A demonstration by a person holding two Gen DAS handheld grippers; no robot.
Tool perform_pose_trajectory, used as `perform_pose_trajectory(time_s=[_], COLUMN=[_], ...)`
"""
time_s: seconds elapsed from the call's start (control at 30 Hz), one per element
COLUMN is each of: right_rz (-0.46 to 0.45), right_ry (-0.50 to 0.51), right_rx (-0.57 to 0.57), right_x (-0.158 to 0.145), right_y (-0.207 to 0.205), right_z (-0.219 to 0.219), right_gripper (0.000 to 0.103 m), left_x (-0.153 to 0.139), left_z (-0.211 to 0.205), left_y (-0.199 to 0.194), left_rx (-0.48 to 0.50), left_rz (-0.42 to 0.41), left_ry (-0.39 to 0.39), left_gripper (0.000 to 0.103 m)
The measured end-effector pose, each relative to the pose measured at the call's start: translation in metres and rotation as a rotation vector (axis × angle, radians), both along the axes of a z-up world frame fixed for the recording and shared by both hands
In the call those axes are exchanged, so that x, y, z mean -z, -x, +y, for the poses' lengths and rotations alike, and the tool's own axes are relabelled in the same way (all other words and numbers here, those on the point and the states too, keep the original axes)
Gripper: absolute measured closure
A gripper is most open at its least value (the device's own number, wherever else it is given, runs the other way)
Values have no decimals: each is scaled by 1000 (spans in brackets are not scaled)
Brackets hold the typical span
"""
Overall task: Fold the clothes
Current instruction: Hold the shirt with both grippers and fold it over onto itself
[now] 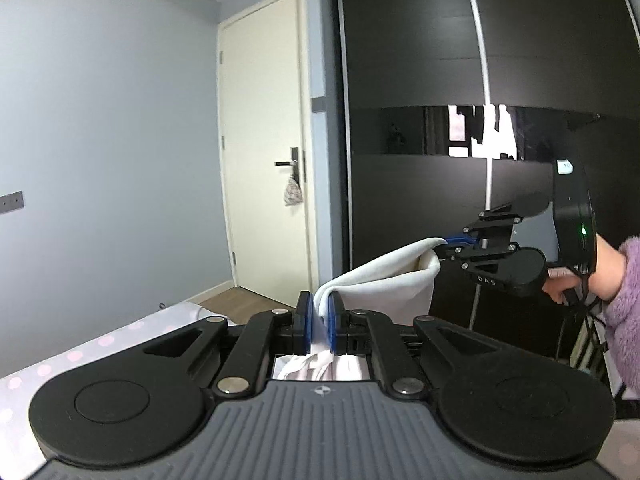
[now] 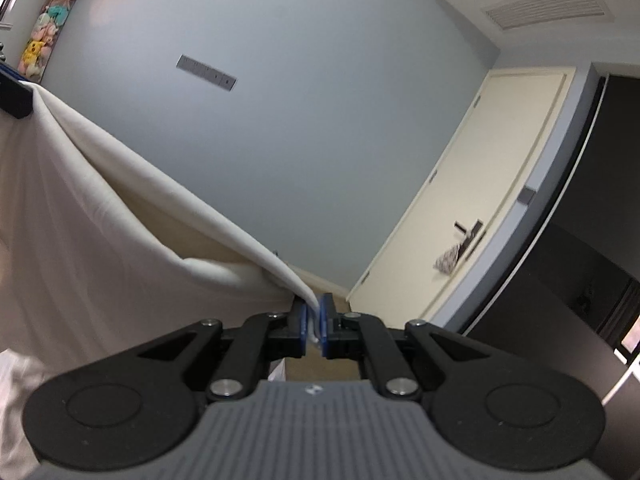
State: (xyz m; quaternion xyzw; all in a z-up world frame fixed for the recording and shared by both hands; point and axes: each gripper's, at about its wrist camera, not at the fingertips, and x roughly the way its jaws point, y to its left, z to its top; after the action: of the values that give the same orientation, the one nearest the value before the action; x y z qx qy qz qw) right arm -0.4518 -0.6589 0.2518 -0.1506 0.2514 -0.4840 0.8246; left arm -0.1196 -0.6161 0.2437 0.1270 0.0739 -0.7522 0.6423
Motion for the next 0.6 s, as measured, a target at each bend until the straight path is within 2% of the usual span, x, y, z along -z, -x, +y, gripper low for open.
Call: perform_pose_trajectory(time_s=[0.13,0.33,0.4,0.5,0.6], right_rz=[-21,-16,-14,2,3], right_ry=[12,11,11,-4,-57], right_rx=[-6,-38,-48,-59,-62], right_x=[-16,-31,-35,-34,-20], right_y=[-33,-45,-48,-31,-6], right_z=[-39,-45,-47,-28,-6], right_gripper=[96,96,96,96,96], left_x=[-12,-12,-8,5,31], left_z=[-22,-26,-16,6,27], left_y=[-20,-23,-17,-1,25], left_rx=[-12,3,41,107,176], left_rz=[-23,-37,-44,-74,-101], left_ry=[4,18,31,31,10], left_gripper=[97,97,97,97,97])
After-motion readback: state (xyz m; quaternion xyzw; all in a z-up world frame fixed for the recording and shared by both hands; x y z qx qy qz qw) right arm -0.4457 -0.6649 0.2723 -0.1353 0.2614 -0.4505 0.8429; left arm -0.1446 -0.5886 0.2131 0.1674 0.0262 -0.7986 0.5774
